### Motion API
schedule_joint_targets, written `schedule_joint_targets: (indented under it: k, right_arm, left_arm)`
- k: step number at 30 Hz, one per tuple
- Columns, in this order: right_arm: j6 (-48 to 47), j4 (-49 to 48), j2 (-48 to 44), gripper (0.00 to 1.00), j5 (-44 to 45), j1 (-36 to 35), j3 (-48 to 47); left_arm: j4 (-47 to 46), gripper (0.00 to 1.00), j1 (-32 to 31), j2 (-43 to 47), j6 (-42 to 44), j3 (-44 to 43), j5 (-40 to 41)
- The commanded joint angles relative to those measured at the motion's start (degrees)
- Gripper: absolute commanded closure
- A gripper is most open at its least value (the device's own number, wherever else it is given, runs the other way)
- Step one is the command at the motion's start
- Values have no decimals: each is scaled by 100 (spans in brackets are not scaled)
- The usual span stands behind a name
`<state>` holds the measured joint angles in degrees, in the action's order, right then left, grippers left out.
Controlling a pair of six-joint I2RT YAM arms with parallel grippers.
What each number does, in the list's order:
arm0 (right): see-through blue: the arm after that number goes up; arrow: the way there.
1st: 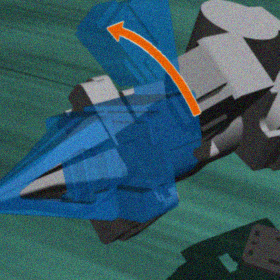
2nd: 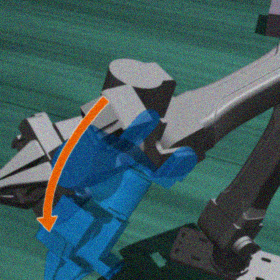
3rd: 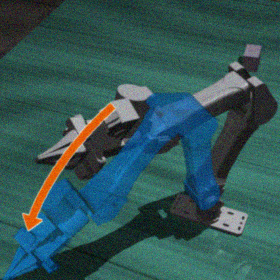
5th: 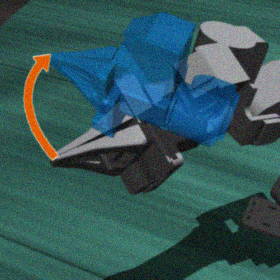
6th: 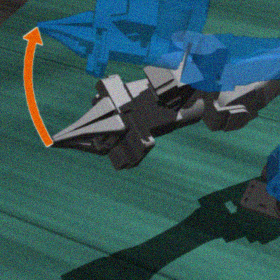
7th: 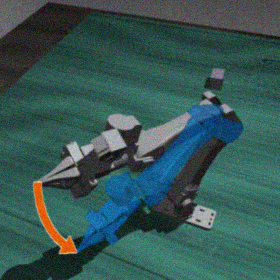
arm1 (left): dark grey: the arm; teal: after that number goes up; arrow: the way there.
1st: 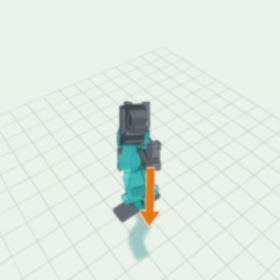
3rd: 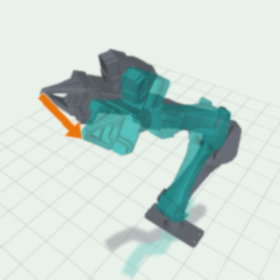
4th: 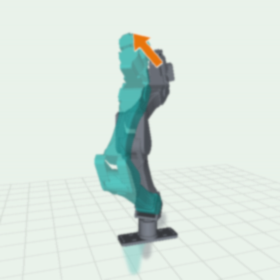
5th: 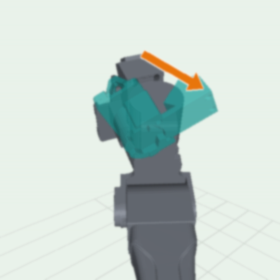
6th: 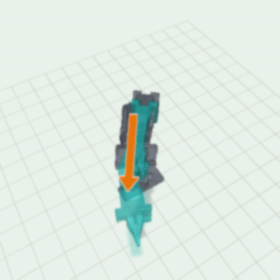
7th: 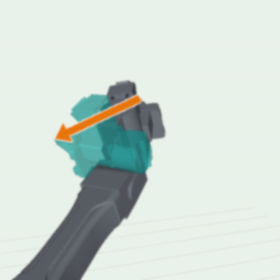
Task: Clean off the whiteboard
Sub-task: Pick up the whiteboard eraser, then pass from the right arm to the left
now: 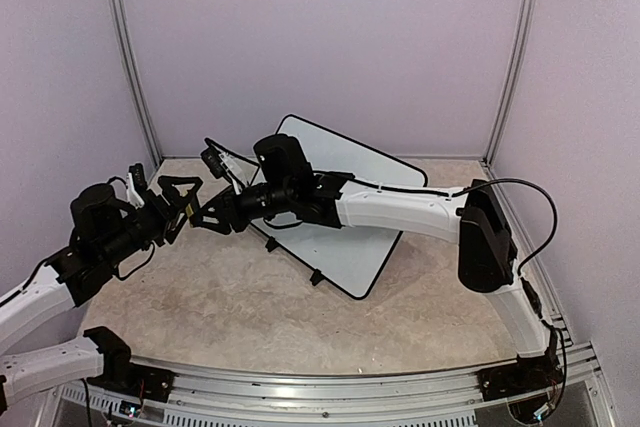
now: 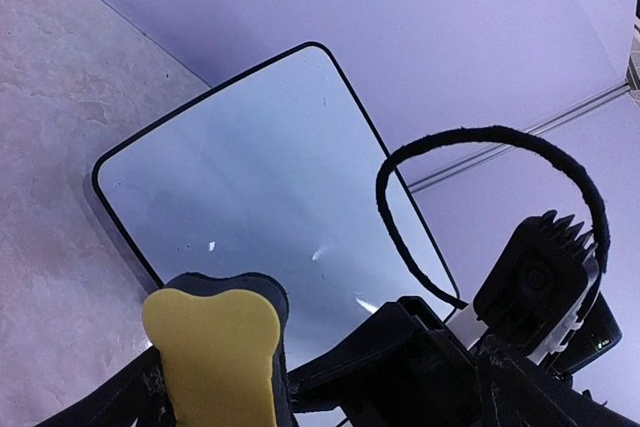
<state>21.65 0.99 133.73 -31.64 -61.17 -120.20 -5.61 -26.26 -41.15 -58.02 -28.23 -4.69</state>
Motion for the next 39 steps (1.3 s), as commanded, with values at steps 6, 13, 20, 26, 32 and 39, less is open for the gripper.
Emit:
schedule_joint_targets:
  k: [6,13,20,26,32,39]
  right_arm:
    - [-245,413,306,58,690,-131,-485]
    - [-247,474,190,85,857,-124,-305]
    - [51,-28,-240,100,737,22,434]
    - [564,-768,-536,100,292,283,1079]
    - [599,-93,178,100,87,304,229]
    - [608,513,1187,95,-72,285,-690]
  left_arm:
    - [-322,1,-142,10,-72,101,21]
    - [-305,1,-151,41,-3,108,96]
    - [-218,1,-152,104,152,115,151]
    - [155,1,-102,248,199,118,397]
    - [1200,1,41,762,200,-3,1497]
    - [1808,1,41,1512,243,-107,2410]
